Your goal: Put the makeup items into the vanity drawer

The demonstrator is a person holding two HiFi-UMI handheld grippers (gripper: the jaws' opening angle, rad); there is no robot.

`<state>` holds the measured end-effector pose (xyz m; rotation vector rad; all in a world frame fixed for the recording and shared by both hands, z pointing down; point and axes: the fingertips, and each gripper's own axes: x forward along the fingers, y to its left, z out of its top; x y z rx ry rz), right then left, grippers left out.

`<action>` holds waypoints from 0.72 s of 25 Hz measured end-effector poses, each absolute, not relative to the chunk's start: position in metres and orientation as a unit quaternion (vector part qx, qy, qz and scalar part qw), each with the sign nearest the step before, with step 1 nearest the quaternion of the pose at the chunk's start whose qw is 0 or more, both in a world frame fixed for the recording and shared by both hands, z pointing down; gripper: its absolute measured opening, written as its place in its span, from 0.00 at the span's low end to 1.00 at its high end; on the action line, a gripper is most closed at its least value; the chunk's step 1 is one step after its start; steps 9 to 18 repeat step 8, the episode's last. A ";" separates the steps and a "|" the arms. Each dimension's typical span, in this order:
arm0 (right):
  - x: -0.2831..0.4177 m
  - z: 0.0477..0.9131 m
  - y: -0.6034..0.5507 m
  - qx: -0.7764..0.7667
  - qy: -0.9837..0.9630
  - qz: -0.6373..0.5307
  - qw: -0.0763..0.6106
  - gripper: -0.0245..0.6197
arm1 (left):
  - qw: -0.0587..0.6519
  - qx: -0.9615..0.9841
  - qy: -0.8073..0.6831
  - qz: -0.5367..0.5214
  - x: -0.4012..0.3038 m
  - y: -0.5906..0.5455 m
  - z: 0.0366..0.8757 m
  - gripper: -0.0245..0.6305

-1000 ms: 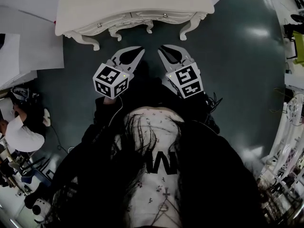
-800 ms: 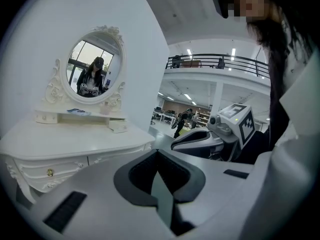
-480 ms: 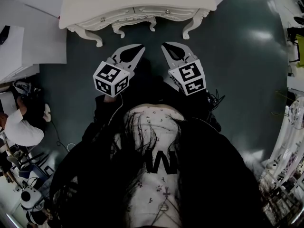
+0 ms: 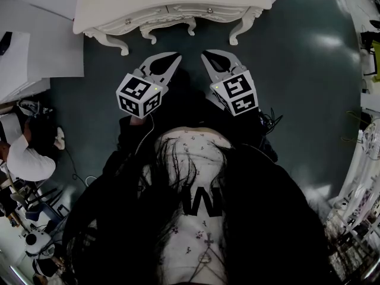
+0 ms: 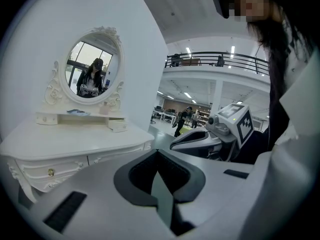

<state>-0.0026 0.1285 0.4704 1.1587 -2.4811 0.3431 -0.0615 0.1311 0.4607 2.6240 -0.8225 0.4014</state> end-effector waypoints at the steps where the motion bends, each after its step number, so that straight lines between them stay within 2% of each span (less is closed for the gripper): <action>1: -0.003 0.471 0.129 0.411 -0.883 0.122 0.192 0.06 | 0.181 0.928 -0.291 0.143 -0.062 0.131 0.461 0.04; 18: 0.000 0.473 0.127 0.411 -0.882 0.118 0.199 0.06 | 0.181 0.927 -0.296 0.143 -0.062 0.128 0.458 0.04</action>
